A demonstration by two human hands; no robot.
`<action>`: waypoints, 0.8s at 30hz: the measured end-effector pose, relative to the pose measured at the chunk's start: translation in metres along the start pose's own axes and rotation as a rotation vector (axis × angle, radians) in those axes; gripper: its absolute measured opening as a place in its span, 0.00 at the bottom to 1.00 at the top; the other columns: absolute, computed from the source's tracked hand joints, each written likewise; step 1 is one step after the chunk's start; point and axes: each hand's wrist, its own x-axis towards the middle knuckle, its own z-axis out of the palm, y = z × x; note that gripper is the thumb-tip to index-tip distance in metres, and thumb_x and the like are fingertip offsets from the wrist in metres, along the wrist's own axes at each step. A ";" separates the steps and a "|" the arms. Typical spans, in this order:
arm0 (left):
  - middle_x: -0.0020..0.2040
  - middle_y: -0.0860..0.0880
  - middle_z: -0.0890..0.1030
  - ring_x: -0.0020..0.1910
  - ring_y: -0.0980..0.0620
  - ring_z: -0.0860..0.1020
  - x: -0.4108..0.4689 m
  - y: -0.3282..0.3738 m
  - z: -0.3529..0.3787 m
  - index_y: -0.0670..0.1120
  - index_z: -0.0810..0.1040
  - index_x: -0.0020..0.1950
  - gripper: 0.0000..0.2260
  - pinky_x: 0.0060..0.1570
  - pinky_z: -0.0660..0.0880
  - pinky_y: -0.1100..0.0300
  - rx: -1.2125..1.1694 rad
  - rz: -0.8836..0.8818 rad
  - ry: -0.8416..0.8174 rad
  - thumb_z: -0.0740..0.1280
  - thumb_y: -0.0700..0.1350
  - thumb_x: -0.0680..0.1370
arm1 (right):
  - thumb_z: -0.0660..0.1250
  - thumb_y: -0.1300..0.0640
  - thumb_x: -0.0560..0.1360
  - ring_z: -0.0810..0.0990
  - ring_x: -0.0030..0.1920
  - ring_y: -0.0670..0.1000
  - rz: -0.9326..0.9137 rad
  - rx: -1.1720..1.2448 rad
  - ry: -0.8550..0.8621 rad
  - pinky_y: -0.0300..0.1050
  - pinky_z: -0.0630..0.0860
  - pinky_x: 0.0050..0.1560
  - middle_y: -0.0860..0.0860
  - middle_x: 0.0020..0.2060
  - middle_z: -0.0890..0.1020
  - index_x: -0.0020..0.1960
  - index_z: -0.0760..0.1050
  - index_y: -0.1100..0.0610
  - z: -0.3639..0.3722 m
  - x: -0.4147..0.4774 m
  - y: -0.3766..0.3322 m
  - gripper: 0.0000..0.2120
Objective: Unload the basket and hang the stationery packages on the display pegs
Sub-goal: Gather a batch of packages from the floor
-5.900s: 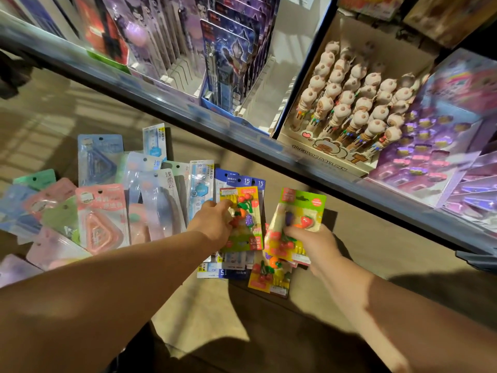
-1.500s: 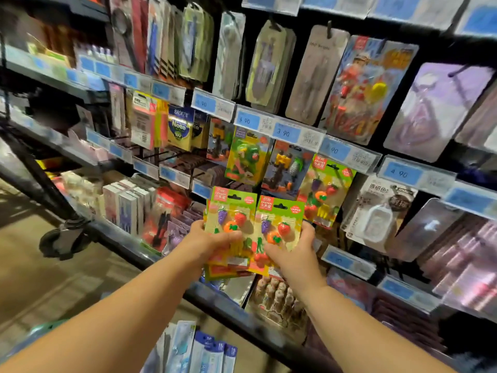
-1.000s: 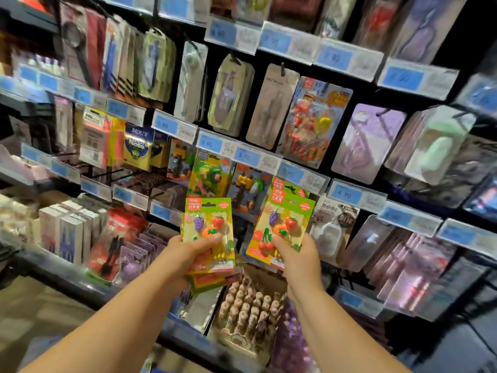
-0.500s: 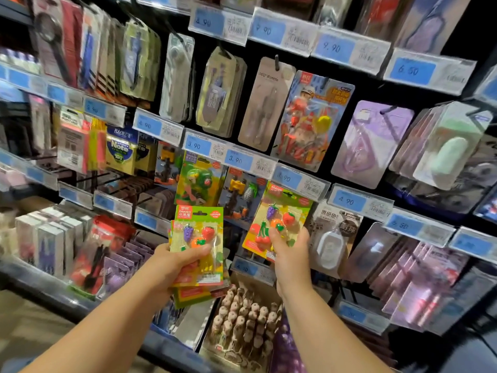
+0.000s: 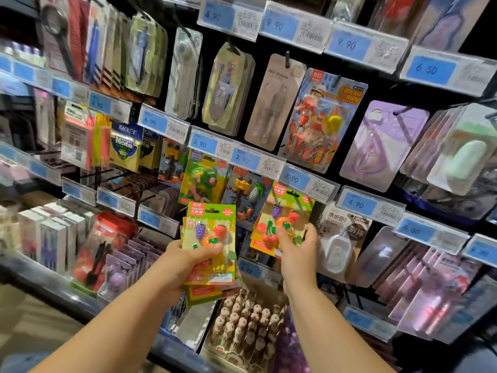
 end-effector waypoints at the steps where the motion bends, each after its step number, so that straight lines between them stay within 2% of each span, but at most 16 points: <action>1: 0.50 0.39 0.85 0.46 0.39 0.84 0.000 0.000 0.000 0.38 0.77 0.61 0.30 0.40 0.81 0.51 0.002 0.001 -0.002 0.78 0.45 0.61 | 0.68 0.46 0.77 0.63 0.73 0.52 0.010 -0.028 0.000 0.48 0.63 0.67 0.48 0.73 0.64 0.78 0.55 0.52 0.000 0.001 0.000 0.36; 4: 0.50 0.39 0.85 0.47 0.39 0.84 0.001 0.000 -0.001 0.38 0.77 0.61 0.31 0.40 0.81 0.51 0.009 -0.002 -0.012 0.82 0.44 0.62 | 0.67 0.44 0.77 0.61 0.75 0.54 0.041 -0.106 0.005 0.53 0.62 0.71 0.51 0.76 0.62 0.79 0.54 0.54 0.001 0.003 0.000 0.38; 8: 0.51 0.38 0.85 0.47 0.39 0.84 -0.001 0.001 0.000 0.39 0.77 0.61 0.28 0.39 0.82 0.52 -0.004 -0.008 -0.017 0.77 0.45 0.63 | 0.66 0.45 0.78 0.62 0.74 0.57 0.030 -0.295 0.045 0.54 0.62 0.71 0.56 0.74 0.63 0.78 0.55 0.57 0.000 0.002 -0.004 0.36; 11: 0.51 0.39 0.85 0.47 0.40 0.84 -0.002 0.001 -0.001 0.40 0.77 0.61 0.28 0.40 0.81 0.52 0.003 -0.013 -0.021 0.77 0.45 0.63 | 0.66 0.48 0.78 0.60 0.74 0.56 -0.027 -0.368 0.051 0.52 0.62 0.70 0.56 0.75 0.59 0.79 0.51 0.55 -0.003 -0.007 -0.011 0.36; 13: 0.52 0.39 0.85 0.49 0.39 0.84 -0.001 0.000 -0.001 0.40 0.76 0.63 0.31 0.43 0.81 0.50 0.008 -0.018 -0.016 0.81 0.46 0.63 | 0.66 0.51 0.78 0.60 0.74 0.54 -0.098 -0.387 0.048 0.46 0.63 0.66 0.53 0.76 0.55 0.79 0.51 0.53 -0.005 -0.018 -0.014 0.36; 15: 0.53 0.39 0.84 0.49 0.39 0.84 -0.001 -0.001 0.000 0.39 0.75 0.64 0.34 0.44 0.81 0.50 0.016 -0.024 -0.012 0.82 0.46 0.61 | 0.67 0.54 0.78 0.62 0.71 0.50 -0.184 -0.402 0.054 0.38 0.60 0.61 0.50 0.75 0.55 0.78 0.54 0.53 -0.007 -0.028 -0.017 0.34; 17: 0.53 0.39 0.84 0.49 0.39 0.84 -0.002 -0.001 0.001 0.40 0.74 0.65 0.38 0.43 0.81 0.50 0.017 -0.030 -0.004 0.83 0.48 0.59 | 0.68 0.56 0.77 0.63 0.65 0.44 -0.242 -0.380 0.037 0.28 0.59 0.57 0.48 0.73 0.58 0.76 0.59 0.53 -0.008 -0.036 -0.017 0.30; 19: 0.54 0.38 0.84 0.49 0.39 0.84 -0.003 -0.002 0.003 0.40 0.73 0.65 0.42 0.42 0.81 0.50 0.009 -0.036 -0.003 0.83 0.50 0.55 | 0.68 0.57 0.76 0.66 0.62 0.44 -0.315 -0.360 -0.012 0.22 0.62 0.52 0.48 0.66 0.66 0.67 0.70 0.52 -0.006 -0.042 -0.017 0.20; 20: 0.54 0.38 0.84 0.49 0.40 0.84 -0.004 -0.003 0.004 0.40 0.73 0.65 0.41 0.42 0.81 0.51 0.006 -0.035 -0.010 0.82 0.50 0.55 | 0.68 0.57 0.76 0.69 0.60 0.45 -0.334 -0.363 -0.060 0.25 0.65 0.55 0.47 0.61 0.70 0.61 0.74 0.50 -0.004 -0.045 -0.017 0.14; 22: 0.53 0.38 0.84 0.49 0.40 0.84 -0.007 -0.004 0.007 0.39 0.75 0.64 0.36 0.42 0.81 0.51 0.021 -0.033 -0.039 0.80 0.48 0.59 | 0.68 0.53 0.77 0.74 0.53 0.44 -0.304 -0.360 -0.175 0.39 0.72 0.55 0.43 0.50 0.75 0.50 0.76 0.47 -0.001 -0.048 -0.014 0.03; 24: 0.53 0.38 0.84 0.49 0.40 0.84 -0.011 -0.005 0.011 0.38 0.77 0.63 0.32 0.44 0.81 0.51 0.037 -0.029 -0.078 0.81 0.45 0.62 | 0.68 0.50 0.77 0.77 0.45 0.43 -0.218 -0.290 -0.297 0.43 0.73 0.48 0.45 0.44 0.79 0.48 0.76 0.48 0.000 -0.052 -0.016 0.03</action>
